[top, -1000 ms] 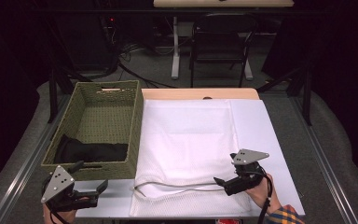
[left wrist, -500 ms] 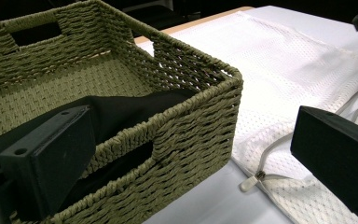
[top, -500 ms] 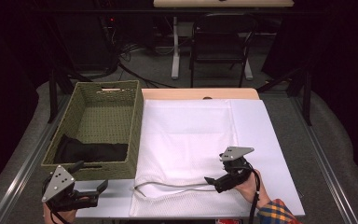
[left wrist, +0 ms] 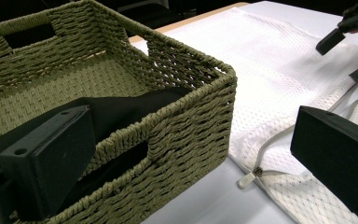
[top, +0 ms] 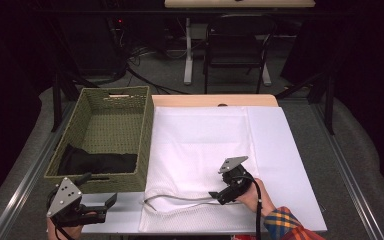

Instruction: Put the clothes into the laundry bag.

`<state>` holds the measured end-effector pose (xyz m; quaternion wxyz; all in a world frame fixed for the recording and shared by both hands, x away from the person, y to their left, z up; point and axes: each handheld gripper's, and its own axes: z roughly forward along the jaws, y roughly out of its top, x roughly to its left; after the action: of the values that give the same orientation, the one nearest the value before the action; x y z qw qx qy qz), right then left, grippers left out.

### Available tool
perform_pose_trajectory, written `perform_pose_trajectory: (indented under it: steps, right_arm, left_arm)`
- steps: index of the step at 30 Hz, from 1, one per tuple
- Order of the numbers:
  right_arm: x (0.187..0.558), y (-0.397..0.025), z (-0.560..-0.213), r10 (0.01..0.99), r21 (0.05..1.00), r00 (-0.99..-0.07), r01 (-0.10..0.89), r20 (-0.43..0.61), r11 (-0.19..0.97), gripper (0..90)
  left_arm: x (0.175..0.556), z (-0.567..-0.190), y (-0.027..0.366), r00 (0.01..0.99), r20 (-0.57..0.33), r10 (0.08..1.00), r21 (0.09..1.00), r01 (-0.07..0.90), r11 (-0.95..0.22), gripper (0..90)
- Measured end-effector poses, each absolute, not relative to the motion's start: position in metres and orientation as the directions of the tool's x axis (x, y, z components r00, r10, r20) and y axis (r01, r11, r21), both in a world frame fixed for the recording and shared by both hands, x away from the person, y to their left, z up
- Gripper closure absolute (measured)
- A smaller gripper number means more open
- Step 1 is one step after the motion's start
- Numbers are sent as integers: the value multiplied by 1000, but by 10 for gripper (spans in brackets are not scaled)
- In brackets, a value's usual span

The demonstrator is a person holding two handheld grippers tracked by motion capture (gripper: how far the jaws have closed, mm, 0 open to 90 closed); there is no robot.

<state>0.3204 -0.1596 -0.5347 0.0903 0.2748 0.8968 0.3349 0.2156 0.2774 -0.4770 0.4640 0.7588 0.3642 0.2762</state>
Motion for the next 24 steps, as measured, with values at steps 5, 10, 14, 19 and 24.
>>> perform_pose_trajectory:
  steps: [5,10,14,19,24]
  right_arm:
    - [322,-153,-540,546,636,-838,420,-1,647,131]
    - [322,-150,-542,528,624,-849,401,-22,671,191]
    - [320,-146,-543,520,610,-854,401,-22,683,224]
    - [318,-143,-544,498,593,-867,386,-28,707,255]
    - [316,-140,-546,467,581,-884,369,-23,726,306]
  left_arm:
    - [217,-478,279,578,71,813,905,305,-296,0]
    - [217,-478,278,577,75,813,900,313,-305,0]
    - [218,-479,277,577,71,814,899,316,-302,0]
    - [217,-478,277,576,76,814,899,313,-305,0]
    - [217,-478,278,570,81,817,898,315,-309,0]
